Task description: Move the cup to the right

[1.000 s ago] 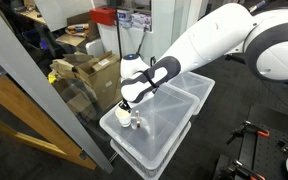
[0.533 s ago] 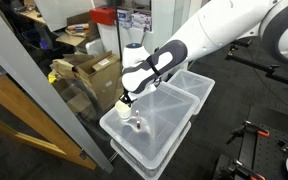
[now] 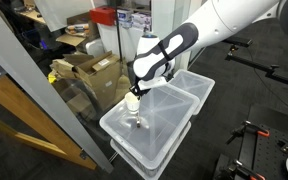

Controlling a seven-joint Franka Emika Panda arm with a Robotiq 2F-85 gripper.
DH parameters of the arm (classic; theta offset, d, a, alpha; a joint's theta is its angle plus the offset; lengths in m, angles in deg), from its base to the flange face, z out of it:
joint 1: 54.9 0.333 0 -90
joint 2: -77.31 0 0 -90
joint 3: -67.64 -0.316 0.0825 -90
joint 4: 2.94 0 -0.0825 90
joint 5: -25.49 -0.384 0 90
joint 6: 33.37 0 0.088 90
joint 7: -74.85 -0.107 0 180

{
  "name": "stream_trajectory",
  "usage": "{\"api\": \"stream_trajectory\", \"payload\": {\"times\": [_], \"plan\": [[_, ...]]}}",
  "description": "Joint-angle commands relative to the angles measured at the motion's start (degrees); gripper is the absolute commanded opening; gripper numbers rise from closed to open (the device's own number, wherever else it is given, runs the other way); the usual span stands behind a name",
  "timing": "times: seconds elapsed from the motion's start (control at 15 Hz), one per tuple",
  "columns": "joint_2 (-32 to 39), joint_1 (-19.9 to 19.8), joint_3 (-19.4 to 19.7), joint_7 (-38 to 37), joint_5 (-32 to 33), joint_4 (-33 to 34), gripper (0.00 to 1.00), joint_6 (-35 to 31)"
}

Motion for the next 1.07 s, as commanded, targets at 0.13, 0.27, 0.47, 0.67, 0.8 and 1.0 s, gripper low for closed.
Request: {"api": "stream_trajectory", "payload": {"times": [0.13, 0.27, 0.47, 0.67, 0.8, 1.0], "plan": [[-4.01, -3.48, 0.4, 0.99, -5.11, -6.03, 0.01, -1.91], [-4.14, -4.37, 0.76, 0.66, -6.24, -6.56, 0.01, -1.87], [-3.78, -5.44, 1.41, -0.09, -7.66, -6.73, 0.01, -2.08], [-3.55, -6.29, 1.96, -0.61, -9.31, -7.15, 0.01, -2.75], [-3.33, -6.51, 2.63, -1.44, -10.28, -7.31, 0.01, -3.34], [-3.01, -7.2, 3.04, -1.99, -11.85, -7.48, 0.01, -3.89]]}}
